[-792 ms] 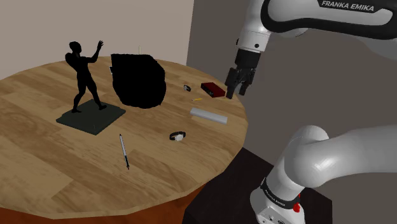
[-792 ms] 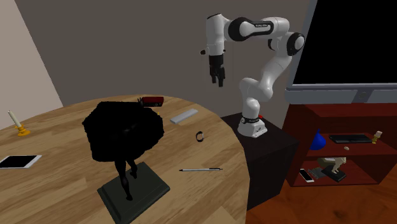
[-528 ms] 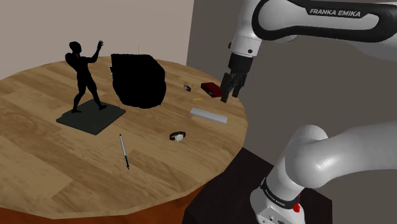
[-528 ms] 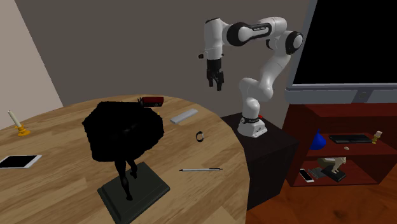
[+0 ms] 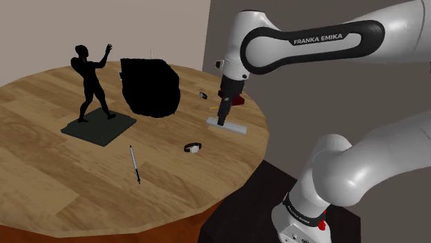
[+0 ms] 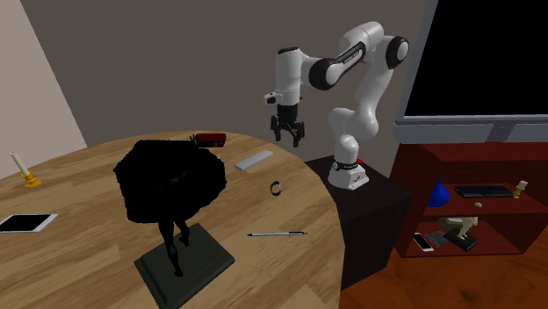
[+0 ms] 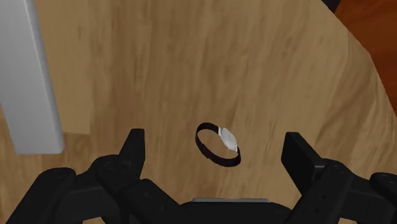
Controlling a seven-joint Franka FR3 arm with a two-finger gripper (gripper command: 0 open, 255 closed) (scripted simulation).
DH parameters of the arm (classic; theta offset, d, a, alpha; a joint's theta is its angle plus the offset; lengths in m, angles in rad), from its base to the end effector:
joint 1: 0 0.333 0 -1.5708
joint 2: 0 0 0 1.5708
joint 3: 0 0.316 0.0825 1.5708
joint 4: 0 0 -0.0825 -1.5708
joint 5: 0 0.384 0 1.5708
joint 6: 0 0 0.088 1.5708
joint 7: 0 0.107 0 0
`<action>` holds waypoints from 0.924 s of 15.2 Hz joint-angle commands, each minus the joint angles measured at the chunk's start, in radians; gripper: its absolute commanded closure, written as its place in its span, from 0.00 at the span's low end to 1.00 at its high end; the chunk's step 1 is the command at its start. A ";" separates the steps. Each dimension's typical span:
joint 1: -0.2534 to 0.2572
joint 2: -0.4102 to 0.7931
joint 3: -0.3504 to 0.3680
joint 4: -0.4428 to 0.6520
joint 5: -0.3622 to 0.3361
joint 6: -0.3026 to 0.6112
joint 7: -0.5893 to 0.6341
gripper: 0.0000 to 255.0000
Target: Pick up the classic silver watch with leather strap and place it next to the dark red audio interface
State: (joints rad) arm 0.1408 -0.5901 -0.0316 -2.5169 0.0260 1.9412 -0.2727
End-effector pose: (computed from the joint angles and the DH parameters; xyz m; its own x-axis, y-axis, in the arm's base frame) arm 0.3686 0.0416 0.4792 0.9293 0.3684 0.0247 0.3691 -0.9287 -0.0367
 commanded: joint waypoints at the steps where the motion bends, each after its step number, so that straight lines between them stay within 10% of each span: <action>1: 0.032 0.056 0.008 -0.013 -0.009 0.089 -0.065 0.00; 14: 0.157 0.350 0.058 -0.032 -0.064 0.484 -0.327 0.00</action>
State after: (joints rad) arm 0.2971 -0.2534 0.0254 -2.5437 -0.0368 2.4041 -0.5988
